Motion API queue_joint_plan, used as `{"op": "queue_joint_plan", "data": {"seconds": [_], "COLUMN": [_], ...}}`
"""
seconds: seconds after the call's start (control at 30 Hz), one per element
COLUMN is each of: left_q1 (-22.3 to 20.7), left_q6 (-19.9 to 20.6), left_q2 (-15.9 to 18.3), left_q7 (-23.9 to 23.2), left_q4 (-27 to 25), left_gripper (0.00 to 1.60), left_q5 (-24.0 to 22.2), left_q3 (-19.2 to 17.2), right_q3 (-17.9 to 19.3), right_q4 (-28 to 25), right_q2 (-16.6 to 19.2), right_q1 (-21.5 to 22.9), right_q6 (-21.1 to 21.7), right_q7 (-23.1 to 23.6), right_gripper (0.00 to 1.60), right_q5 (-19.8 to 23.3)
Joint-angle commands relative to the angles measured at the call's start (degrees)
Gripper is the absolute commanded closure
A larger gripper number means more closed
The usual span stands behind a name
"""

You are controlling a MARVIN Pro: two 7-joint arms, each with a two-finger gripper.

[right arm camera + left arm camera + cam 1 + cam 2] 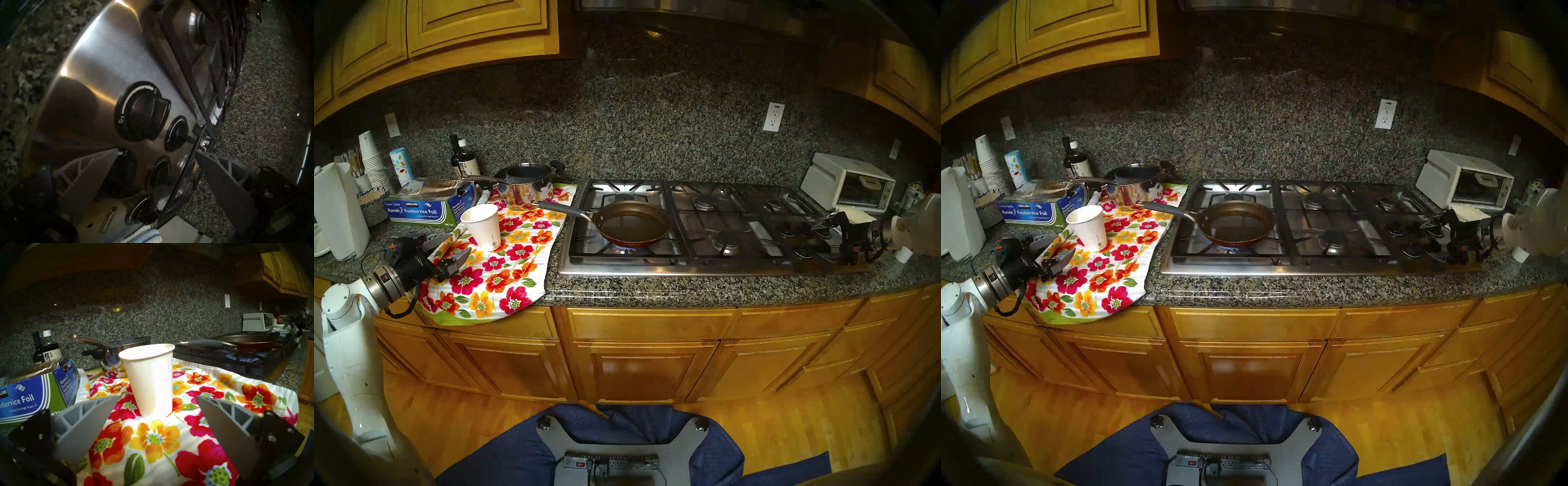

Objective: Pick up the water cup, pour water into the pot, turn on the stove

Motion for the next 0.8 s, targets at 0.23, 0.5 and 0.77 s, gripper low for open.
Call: {"op": "queue_joint_plan", "data": {"seconds": [0.23,0.5,0.77], "left_q1": [-1.4,-1.4,-1.4], "left_q6": [-0.2,-0.2,-0.2], "left_q2": [0.7,0.7,0.7], "left_q7": [0.1,0.1,0.1], "left_q4": [-1.1,-1.1,-1.1], "left_gripper": [0.00,0.00,0.00], "left_q5": [-0.6,-0.5,-0.5], "left_q3": [-0.4,-0.4,-0.4], "right_q3": [-2.2,-2.8,-3.6], "right_q4": [2.7,1.0,-3.1], "right_q2": [-1.6,-2.6,-3.1], "right_q1": [9.6,12.3,16.5], "right_q6": [-3.8,-3.8,-3.8], "right_q7": [4.0,7.8,13.0], "right_gripper": [0.00,0.00,0.00], "right_q5": [7.5,12.9,18.9]}}
